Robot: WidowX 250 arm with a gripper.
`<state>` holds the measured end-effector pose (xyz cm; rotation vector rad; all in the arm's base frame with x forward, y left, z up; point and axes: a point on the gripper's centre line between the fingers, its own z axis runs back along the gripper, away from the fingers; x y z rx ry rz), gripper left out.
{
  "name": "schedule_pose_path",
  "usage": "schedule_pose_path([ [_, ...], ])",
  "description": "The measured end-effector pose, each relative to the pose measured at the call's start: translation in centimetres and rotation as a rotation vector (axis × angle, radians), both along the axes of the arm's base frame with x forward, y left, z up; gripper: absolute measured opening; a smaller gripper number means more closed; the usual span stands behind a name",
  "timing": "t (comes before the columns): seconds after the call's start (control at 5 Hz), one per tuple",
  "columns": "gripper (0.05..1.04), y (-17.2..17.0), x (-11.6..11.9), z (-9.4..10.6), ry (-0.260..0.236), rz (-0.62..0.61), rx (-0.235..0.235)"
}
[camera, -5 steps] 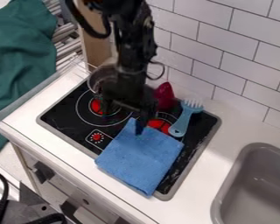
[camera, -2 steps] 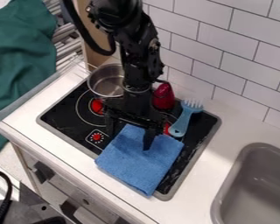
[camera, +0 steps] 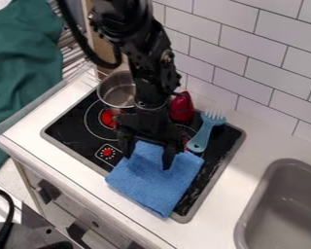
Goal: Move the blue cloth to the bottom of the left burner
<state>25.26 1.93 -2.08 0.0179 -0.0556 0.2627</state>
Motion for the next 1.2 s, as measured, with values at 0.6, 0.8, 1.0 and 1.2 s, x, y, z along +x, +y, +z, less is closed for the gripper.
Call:
schedule_pose_path([
  [0.6, 1.001, -1.2, 0.0, -0.6, -0.098, -0.039, 0.040],
  [0.8, 1.001, -1.2, 0.5, -2.1, -0.144, -0.007, 0.030],
  [1.0, 1.001, -0.5, 0.8, -2.6, -0.169, 0.016, 0.025],
  [1.2, 1.001, 0.3, 1.0, -2.7, -0.167, 0.019, 0.034],
])
